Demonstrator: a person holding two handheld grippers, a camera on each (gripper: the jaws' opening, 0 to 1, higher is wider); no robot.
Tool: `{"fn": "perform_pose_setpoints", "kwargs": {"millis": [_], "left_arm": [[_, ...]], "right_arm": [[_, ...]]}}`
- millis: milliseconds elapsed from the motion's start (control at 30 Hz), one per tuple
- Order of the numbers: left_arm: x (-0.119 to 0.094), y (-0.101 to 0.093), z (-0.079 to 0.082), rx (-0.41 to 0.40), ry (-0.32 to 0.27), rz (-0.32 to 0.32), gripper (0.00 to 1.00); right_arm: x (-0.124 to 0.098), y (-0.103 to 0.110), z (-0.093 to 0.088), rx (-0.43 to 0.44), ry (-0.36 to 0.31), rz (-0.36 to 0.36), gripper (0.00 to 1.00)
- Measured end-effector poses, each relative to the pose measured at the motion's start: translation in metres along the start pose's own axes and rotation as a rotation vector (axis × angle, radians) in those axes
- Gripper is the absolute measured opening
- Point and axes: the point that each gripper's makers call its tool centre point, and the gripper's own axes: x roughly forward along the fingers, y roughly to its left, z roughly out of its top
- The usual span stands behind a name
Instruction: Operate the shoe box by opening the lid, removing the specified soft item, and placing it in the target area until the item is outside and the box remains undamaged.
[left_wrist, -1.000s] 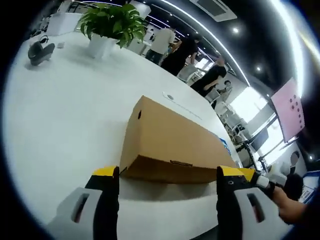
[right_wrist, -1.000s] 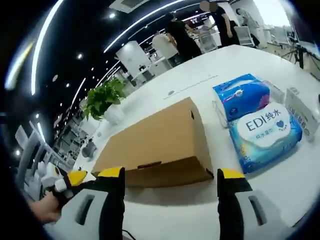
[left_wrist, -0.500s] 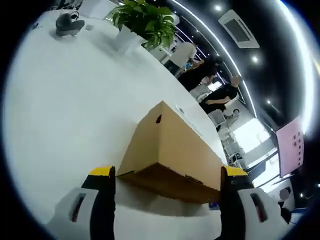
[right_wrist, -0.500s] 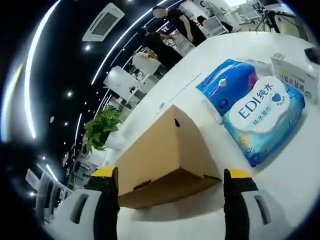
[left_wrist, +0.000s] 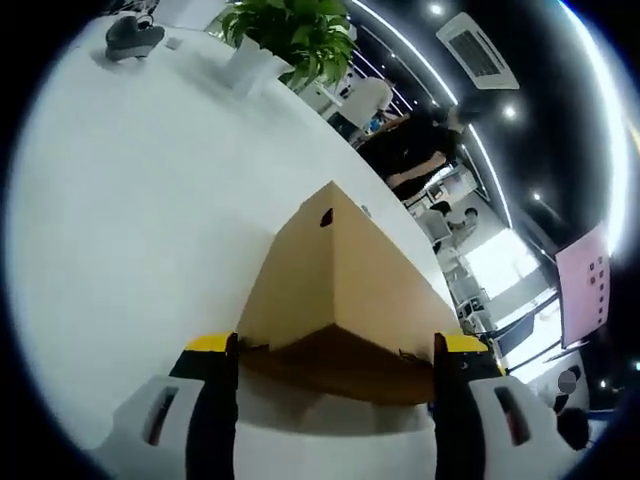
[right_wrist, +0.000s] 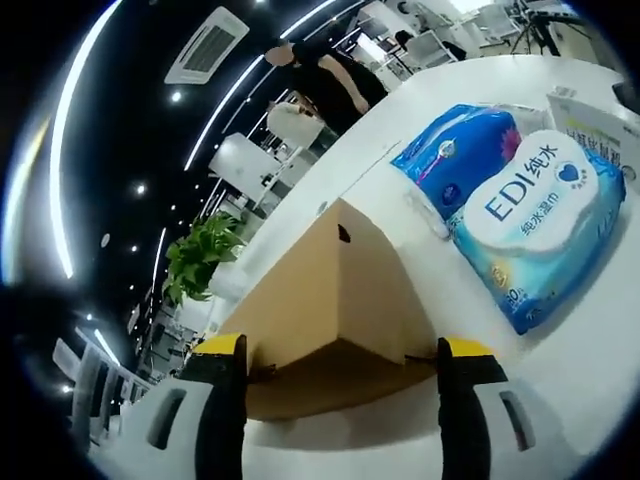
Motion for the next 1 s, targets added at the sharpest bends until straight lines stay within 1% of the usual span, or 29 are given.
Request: {"fn": "perform_pose_setpoints", "kwargs": {"millis": [33,67,433,500,533,567,867,1000], "left_arm": [[-0.0003,0.0008,-0.0020,0.014,0.014,0.011,0.79],[0.0004,0.0007,-0.0011,0.018,0.010,0.017,0.79],[0.0014,0.0048,-0.0045,0.065,0.003,0.032,0.75],[0.0020,0.0072,-0.0075,0.107,0.025,0.056,0.72],[0.0025,0.0091,-0.0077,0.130,0.037,0.067,0.72],[0.0032,0.0087,-0.0060,0.099,0.029,0.058,0.71],[0.0025,0.0087,-0.0068,0.111,0.020,0.053,0.71],[0.0033,0.0085,-0.0052,0.098,0.036,0.058,0.72]], "right_arm": [[0.0000,-0.0009,0.0005,-0.004,-0.008,-0.009,0.75],[0.0004,-0.0018,-0.0008,-0.019,0.000,-0.022,0.74],[0.0013,-0.0048,-0.0045,-0.070,-0.002,-0.039,0.68],[0.0010,-0.0083,-0.0069,-0.118,0.008,-0.053,0.65],[0.0013,-0.0068,-0.0073,-0.113,0.006,-0.047,0.65],[0.0011,-0.0070,-0.0062,-0.104,-0.002,-0.047,0.64],[0.0008,-0.0078,-0.0052,-0.116,-0.017,-0.047,0.64],[0.0016,-0.0081,-0.0040,-0.113,-0.014,-0.053,0.65]]}}
